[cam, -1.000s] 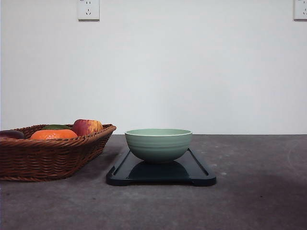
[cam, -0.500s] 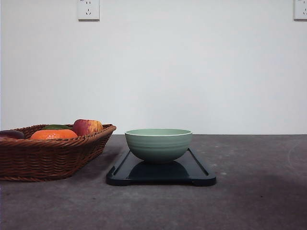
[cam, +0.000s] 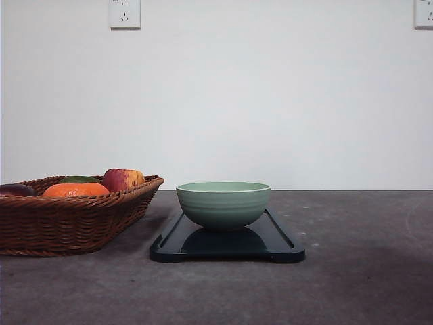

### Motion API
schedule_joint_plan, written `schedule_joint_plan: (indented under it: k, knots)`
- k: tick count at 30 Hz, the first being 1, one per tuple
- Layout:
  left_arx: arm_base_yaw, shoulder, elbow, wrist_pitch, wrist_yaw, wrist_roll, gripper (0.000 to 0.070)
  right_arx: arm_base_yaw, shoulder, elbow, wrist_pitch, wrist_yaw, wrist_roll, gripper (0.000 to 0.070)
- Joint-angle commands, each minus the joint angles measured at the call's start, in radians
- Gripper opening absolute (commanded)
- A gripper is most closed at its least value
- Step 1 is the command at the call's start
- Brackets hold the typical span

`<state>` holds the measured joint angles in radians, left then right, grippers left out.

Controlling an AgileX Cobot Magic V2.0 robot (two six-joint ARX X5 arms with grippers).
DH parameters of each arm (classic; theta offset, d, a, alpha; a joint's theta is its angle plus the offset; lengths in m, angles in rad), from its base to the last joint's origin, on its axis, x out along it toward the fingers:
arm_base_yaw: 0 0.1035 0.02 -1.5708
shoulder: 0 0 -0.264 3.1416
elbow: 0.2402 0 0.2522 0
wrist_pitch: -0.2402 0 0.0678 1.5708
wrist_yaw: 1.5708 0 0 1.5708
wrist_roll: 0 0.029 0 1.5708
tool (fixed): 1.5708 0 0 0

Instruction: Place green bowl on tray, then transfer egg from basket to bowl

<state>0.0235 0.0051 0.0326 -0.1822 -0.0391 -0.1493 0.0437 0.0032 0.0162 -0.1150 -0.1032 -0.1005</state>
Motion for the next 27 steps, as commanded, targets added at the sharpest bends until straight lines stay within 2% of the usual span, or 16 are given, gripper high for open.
schedule_joint_plan:
  k: [1,27]
  knots:
    - [0.002,-0.002,-0.019,-0.005,-0.002,0.006,0.0000,0.000,0.000,-0.004,0.010,0.000,0.003,0.0007]
    - [0.002,-0.002,-0.019,-0.005,-0.002,0.006,0.0000,0.000,0.000,-0.004,0.010,0.000,0.004,0.0007]
